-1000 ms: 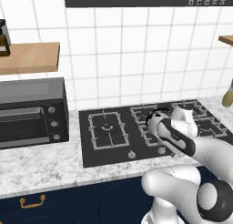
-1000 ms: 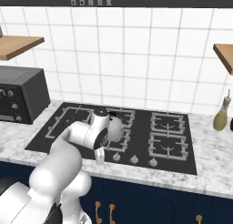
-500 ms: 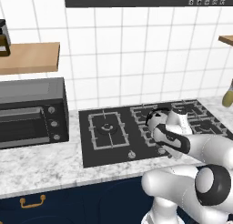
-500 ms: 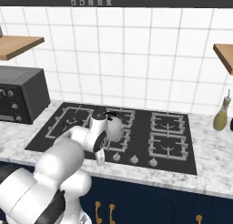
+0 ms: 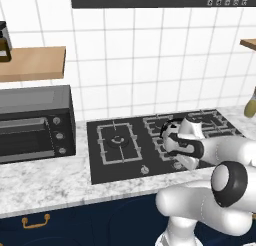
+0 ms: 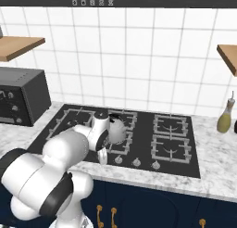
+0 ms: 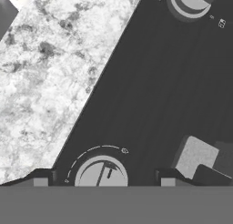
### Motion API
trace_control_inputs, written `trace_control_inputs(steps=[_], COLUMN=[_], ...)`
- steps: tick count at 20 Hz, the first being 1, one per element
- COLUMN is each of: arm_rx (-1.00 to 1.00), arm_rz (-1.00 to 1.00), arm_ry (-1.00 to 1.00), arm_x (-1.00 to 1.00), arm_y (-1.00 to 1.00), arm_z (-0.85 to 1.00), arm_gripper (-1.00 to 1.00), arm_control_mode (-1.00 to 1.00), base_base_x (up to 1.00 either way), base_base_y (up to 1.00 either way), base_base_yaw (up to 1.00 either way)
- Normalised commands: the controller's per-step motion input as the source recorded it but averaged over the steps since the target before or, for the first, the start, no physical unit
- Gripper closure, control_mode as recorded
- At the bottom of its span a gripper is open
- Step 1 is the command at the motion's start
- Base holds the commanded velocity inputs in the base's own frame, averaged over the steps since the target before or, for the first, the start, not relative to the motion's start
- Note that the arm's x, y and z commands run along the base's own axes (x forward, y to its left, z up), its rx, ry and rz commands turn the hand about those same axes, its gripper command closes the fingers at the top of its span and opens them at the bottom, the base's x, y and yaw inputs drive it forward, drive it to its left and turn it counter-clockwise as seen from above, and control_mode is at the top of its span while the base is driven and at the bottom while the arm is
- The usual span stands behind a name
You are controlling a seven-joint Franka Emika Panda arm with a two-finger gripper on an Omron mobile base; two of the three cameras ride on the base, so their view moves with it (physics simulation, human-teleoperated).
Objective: Turn off the front center burner of the stove.
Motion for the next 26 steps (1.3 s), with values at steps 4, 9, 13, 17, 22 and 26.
trace_control_inputs(steps=[4, 9, 13, 17, 22, 26], arm_rx=[0.00, 0.00, 0.00, 0.00, 0.00, 0.00], arm_rz=[0.01, 0.01, 0.00, 0.02, 0.01, 0.03], arm_ry=[0.00, -0.04, 0.00, -0.01, 0.00, 0.00], arm_x=[-0.02, -0.28, -0.07, -0.05, 0.08, 0.13], arm_y=[-0.01, -0.07, 0.00, 0.00, -0.10, -0.09], arm_z=[-0.16, -0.11, -0.06, -0.06, 0.00, -0.01], arm_gripper=[-1.00, -1.00, -1.00, -1.00, -1.00, -1.00], arm_control_mode=[-1.00, -1.00, -1.00, -1.00, -1.00, -1.00], base_base_x=[0.00, 0.00, 0.00, 0.00, 0.00, 0.00], base_base_y=[0.00, 0.00, 0.00, 0.00, 0.00, 0.00], base_base_yaw=[0.00, 0.00, 0.00, 0.00, 0.00, 0.00])
